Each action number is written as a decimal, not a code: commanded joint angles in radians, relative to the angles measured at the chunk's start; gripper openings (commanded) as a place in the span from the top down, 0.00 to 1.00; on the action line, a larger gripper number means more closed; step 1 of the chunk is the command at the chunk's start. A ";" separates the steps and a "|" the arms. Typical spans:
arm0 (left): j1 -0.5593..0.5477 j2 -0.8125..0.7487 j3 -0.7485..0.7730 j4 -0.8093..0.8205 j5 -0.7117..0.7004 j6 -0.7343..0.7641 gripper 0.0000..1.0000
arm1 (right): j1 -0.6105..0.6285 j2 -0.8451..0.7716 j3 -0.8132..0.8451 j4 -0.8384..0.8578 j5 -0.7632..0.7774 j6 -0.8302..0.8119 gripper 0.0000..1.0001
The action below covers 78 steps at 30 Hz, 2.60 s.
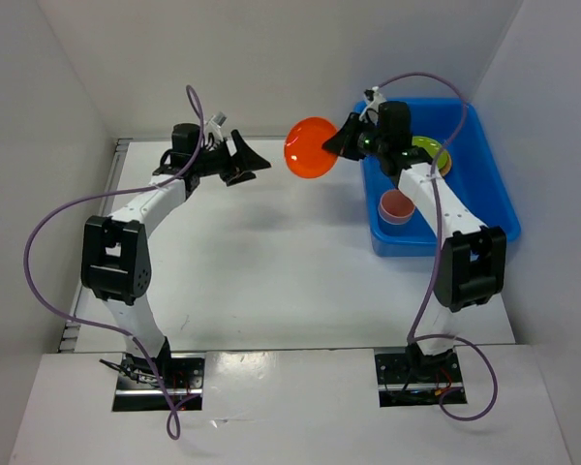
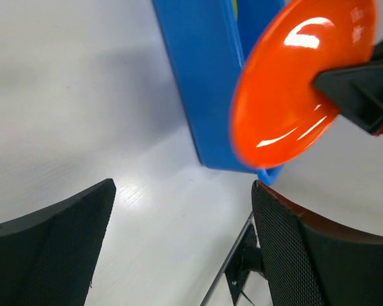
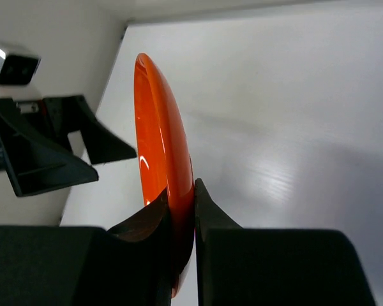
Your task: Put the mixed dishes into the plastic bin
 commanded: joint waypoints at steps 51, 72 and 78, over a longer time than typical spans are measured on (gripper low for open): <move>-0.002 0.033 0.034 -0.343 -0.344 0.285 0.00 | -0.460 0.263 0.038 -0.052 0.751 0.312 0.01; -0.042 -0.485 -0.182 -0.409 -0.516 0.343 0.00 | -0.380 -0.896 -0.552 0.079 0.484 0.129 0.01; -0.063 -0.597 -0.248 -0.418 -0.464 0.367 0.00 | -0.371 -1.215 -0.731 0.069 0.361 0.150 0.01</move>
